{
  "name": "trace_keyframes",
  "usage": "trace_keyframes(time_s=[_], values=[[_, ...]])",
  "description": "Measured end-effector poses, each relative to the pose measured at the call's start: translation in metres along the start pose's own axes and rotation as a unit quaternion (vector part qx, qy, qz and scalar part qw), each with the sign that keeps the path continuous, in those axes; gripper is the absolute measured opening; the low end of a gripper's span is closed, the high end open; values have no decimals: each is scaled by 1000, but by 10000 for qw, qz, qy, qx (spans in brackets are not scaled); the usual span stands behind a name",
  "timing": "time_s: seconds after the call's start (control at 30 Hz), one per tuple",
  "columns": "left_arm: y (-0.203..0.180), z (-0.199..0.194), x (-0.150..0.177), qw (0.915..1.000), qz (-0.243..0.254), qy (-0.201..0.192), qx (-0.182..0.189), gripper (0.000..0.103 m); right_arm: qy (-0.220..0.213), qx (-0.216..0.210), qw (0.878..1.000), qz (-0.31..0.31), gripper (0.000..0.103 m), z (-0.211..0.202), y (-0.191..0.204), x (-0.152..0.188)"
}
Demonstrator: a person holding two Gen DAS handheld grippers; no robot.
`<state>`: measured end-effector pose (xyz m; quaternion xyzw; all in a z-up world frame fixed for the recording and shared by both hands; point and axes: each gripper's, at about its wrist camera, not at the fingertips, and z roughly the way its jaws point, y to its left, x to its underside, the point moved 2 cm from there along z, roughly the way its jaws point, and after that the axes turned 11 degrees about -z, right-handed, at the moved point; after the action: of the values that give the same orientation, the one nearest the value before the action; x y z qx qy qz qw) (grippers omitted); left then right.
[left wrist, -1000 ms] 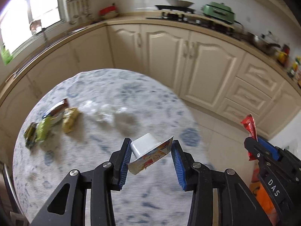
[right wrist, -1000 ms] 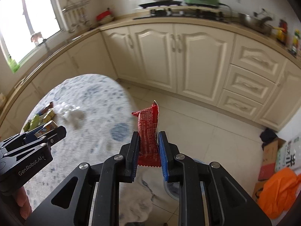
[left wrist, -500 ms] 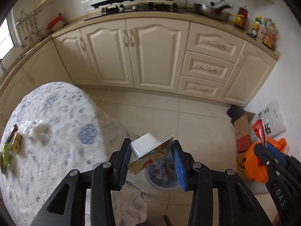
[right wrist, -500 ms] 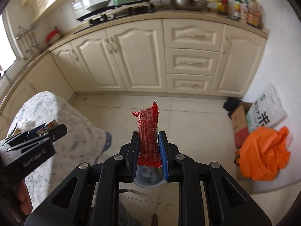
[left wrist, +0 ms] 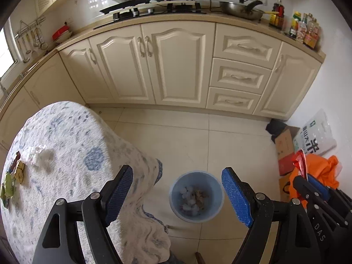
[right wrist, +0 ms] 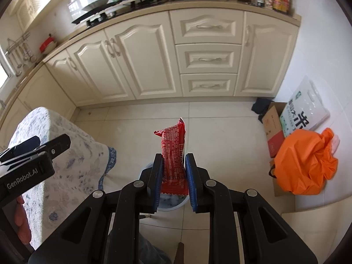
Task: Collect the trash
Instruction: 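Open the left gripper over the blue bin while the right gripper opens too, then move both tools back over the table toward the remaining packets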
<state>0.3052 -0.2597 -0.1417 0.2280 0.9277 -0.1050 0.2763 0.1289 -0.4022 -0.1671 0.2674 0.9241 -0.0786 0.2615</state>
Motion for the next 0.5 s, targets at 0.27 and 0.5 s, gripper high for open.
trace_keyframes(time_s=[0.27,0.5], values=[[41,-18,4,9989,-346,-75,-294,79,-56,-174,9985,-515,64,10,49,-17],[68,-32,12,9970,-612,-109,-452,79,-258,-169,9972,-686,81,2,67,-19]])
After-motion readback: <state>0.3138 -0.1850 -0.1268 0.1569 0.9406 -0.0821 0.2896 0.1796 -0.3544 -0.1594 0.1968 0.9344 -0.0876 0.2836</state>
